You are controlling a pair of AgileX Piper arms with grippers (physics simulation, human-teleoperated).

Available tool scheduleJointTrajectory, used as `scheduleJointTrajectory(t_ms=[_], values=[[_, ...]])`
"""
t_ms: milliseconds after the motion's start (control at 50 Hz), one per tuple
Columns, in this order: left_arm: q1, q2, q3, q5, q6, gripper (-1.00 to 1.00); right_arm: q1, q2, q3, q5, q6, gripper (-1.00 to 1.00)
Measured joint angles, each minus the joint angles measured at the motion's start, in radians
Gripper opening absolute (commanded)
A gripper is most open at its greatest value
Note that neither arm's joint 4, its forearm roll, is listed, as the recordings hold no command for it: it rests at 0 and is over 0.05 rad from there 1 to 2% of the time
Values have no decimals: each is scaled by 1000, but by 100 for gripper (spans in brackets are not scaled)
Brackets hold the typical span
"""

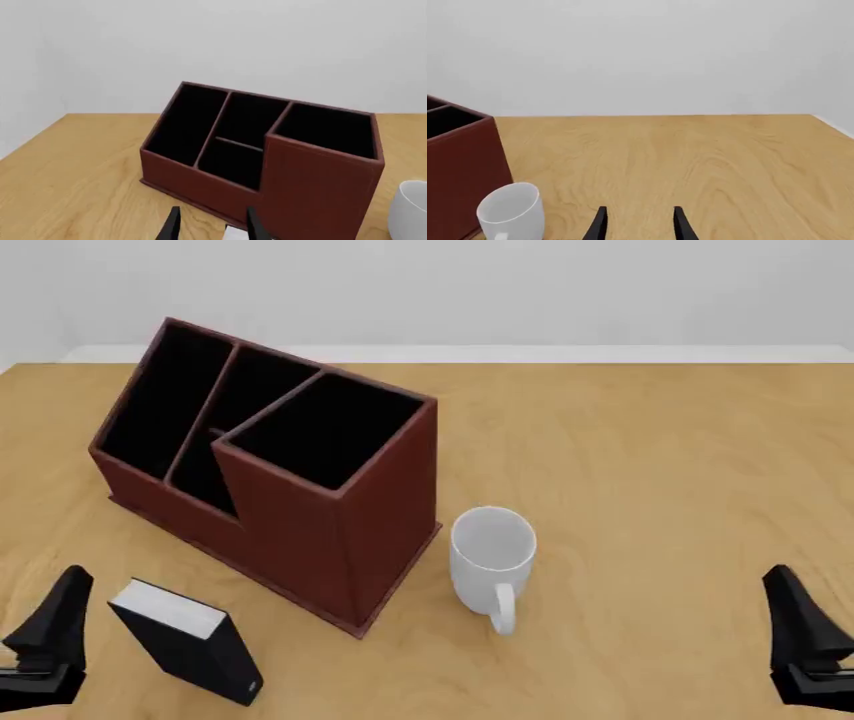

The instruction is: Pick up the book and place it in the front compartment of the caddy.

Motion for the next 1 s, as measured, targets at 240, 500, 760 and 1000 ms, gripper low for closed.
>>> scheduleJointTrajectory(t_ms=[240,500,760,1000], values=[[8,-10,-23,15,-12,100,63,13,-55,33,-40,100],[32,-13,-57,40,-13,100,207,80,-168,55,-86,100],[54,-15,-79,60,-14,100,443,245,-277,-16,-80,100],[65,-15,-73,54,-28,100,644,362,-367,-66,-60,100]])
